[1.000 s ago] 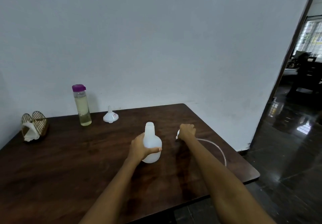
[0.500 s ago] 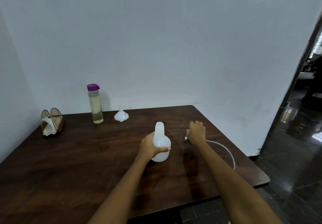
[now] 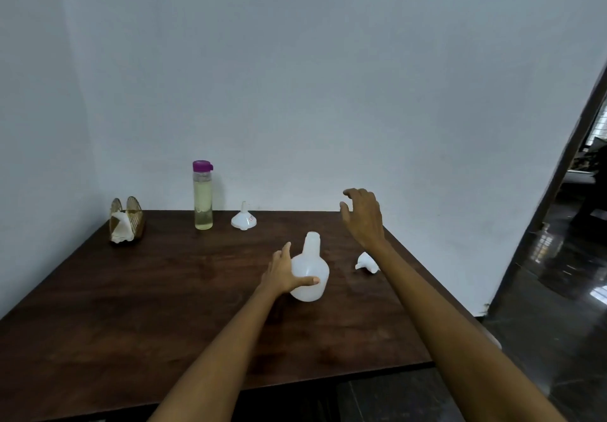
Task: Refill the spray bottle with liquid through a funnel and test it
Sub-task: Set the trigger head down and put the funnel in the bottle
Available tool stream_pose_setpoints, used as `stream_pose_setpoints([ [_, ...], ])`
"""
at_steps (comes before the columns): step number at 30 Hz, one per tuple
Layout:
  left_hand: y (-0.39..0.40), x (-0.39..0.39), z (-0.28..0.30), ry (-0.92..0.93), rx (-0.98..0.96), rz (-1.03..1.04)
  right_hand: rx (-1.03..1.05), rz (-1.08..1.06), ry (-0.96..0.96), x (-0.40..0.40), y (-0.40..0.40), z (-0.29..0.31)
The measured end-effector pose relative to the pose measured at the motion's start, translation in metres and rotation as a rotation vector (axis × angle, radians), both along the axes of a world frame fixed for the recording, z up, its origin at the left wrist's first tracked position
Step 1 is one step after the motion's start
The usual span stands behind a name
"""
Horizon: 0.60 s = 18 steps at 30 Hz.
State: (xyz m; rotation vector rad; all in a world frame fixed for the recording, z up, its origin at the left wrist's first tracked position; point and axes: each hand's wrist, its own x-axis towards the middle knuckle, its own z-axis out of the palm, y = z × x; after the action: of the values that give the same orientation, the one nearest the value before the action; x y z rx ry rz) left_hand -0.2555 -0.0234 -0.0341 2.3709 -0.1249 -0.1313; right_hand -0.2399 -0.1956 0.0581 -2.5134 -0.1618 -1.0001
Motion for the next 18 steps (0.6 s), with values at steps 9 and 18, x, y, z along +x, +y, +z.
stream_pose_setpoints([
  [9, 0.120, 0.007, -0.008, 0.098, 0.234, 0.178, -0.078, 0.271, -0.012, 0.015, 0.129, -0.005],
  [18, 0.206, 0.074, -0.005, 0.106, 0.444, 0.299, -0.011, 0.216, 0.458, 0.093, 0.209, -0.087],
])
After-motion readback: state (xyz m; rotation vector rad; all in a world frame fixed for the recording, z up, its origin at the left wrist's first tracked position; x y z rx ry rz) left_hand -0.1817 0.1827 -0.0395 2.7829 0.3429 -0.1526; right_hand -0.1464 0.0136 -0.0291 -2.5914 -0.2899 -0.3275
